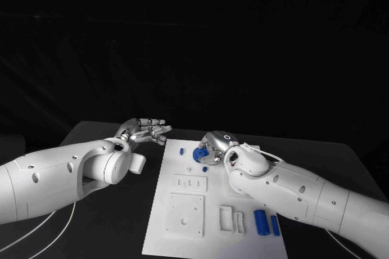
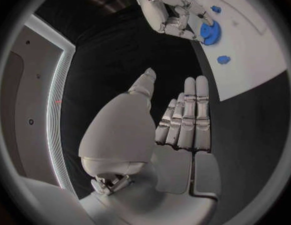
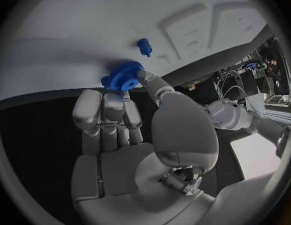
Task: Assemble the parts on the task board
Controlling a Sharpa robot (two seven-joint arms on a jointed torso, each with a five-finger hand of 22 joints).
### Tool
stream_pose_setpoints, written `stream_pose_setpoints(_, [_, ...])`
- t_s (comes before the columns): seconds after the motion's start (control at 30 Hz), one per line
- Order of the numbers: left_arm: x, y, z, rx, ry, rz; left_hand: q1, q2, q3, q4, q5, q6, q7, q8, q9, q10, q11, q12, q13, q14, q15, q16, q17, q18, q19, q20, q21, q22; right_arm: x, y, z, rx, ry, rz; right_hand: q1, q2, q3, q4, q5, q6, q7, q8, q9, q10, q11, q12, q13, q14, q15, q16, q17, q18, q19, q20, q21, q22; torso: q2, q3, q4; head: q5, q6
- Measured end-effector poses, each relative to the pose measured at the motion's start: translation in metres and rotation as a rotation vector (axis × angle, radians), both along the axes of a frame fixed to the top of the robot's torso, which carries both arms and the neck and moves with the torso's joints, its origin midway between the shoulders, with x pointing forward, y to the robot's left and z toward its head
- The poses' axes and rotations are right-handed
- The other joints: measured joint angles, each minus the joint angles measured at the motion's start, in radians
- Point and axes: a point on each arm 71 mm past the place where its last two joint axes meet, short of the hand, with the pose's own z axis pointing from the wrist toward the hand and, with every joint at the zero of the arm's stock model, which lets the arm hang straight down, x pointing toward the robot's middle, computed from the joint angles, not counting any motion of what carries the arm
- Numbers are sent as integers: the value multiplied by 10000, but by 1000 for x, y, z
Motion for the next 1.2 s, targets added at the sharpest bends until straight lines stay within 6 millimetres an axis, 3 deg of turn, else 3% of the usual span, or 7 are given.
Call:
stream_pose_setpoints(0.23, [0, 0, 0, 7, 0, 4, 0, 0, 0, 0, 0, 0, 0, 0, 0, 0, 0, 0, 0, 0, 0, 0, 0, 0, 0, 0, 0, 0, 1, -2, -2, -38, 27, -65, 0, 0, -85, 85, -116, 0, 0, -2, 0, -6, 5, -116, 0, 0, 0, -51, -44, 1, 0, 0, -82, 0, 0, 1, 1, 4, -8])
stream_pose_setpoints(0.47, [0, 0, 0, 12, 4, 8, 0, 0, 0, 0, 0, 0, 0, 0, 0, 0, 0, 0, 0, 0, 0, 0, 0, 0, 0, 0, 0, 0, 3, -4, -6, -69, 101, -144, -119, -62, -767, 535, -899, -295, 39, 20, -168, -237, 119, -351, 0, 2, 35, -155, -99, 1, 0, 0, -175, 0, 7, 2, 7, 11, -9])
stream_pose_setpoints(0.57, [1, 0, 0, 14, 7, 10, 0, 0, 0, 0, 0, 0, 0, 0, 0, 0, 0, 0, 0, 0, 0, 0, 0, 0, 0, 0, 0, 0, 3, -5, -11, -71, 226, -173, -130, -72, -2270, 1926, -1522, -873, 158, 58, -195, -270, 164, -425, 0, -1, 103, -156, -135, 3, 4, 149, -264, 0, 7, 5, 6, 12, -9])
stream_pose_setpoints(0.6, [1, 0, 0, 14, 7, 10, 0, 0, 0, 0, 0, 0, 0, 0, 0, 0, 0, 0, 0, 0, 0, 0, 0, 0, 0, 0, 0, 0, 3, -5, -11, -50, 251, -168, -126, -76, -2452, 2438, -1549, -938, 161, 83, -204, -289, 217, -425, 0, -15, 116, -156, -135, 3, 4, 149, -264, 0, 7, 5, 6, 12, -9])
stream_pose_setpoints(0.67, [1, 0, 0, 15, 9, 9, 0, 0, 0, 0, 0, 0, 0, 0, 0, 0, 0, 0, 0, 0, 0, 0, 0, 0, 0, 0, 0, 0, 4, -4, -11, -21, 292, -156, -114, -88, -2475, 2787, -1107, -964, 159, 55, -215, -288, 216, -425, 0, -14, 116, -156, -135, 2, 3, 148, -264, 0, 7, 4, 6, 12, -15])
stream_pose_setpoints(0.77, [1, -1, 0, 17, 14, 3, 0, 0, 0, 0, 0, 0, 0, 0, 0, 0, 0, 0, 0, 0, 0, 0, -1, 0, 0, 0, 0, 0, 4, -5, -11, 26, 351, -142, -168, -116, -1923, 2613, -401, -963, 157, 53, -226, -289, 216, -408, 0, -14, 116, -156, -113, 3, 2, 147, -264, 0, 7, 1, 6, -4, -21])
stream_pose_setpoints(1.2, [2, -1, -1, 47, 60, 20, 0, 0, 0, 0, 0, 0, 0, 0, 0, -37, 37, 0, 0, 0, 0, 0, -1, 0, 0, 0, 0, 0, 0, -15, -13, 242, 476, -195, -394, -47, -1652, 2342, -141, -755, 74, 3, -213, -288, 215, -334, 0, -14, 116, -155, -95, 3, 1, 146, -233, 0, 7, 7, -12, -15, -4])
